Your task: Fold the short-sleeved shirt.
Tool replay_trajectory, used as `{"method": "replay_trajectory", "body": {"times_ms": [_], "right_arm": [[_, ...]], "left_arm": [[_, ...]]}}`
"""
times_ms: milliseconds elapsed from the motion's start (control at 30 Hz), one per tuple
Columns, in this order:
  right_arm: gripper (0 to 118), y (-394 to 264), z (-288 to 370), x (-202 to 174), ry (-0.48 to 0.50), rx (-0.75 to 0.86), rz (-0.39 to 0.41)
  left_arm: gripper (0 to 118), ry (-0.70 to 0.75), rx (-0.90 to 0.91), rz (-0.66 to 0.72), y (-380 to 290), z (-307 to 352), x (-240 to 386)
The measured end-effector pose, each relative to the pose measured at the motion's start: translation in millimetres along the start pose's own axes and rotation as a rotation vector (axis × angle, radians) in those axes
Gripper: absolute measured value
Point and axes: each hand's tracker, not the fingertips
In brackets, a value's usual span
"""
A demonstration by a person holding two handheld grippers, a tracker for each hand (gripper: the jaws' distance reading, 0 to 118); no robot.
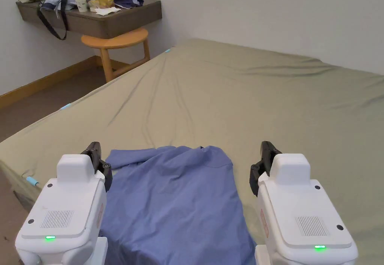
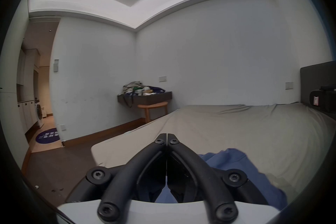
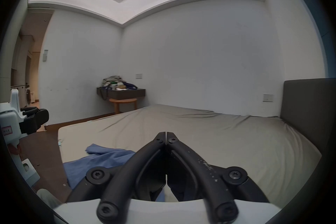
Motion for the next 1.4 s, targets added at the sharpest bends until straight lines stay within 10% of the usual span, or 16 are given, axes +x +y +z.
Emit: {"method": "replay_trajectory", "body": {"times_ms": [400, 633, 867, 1200, 1400], "right_arm": [[1, -5, 3, -3, 0.016, -0.017, 0.029], [1, -10, 7, 30, -0.067, -0.033, 0.043], [1, -23, 7, 59, -0.143, -0.078, 0.031], [1, -34, 12, 88, -0.207, -0.132, 0.027], [1, -28, 22, 92, -0.213, -0.119, 0.013]], "left_arm": [[1, -0.132, -0.271, 0.063, -22, -37, 13], [118, -0.346, -0.583, 0.042, -37, -92, 84], [114, -0.375, -0.809, -0.051, -99, -143, 148], [9, -0.419, -0.831, -0.037, -143, -145, 169], [3, -0.414, -0.799, 0.046, -125, -139, 153]]}}
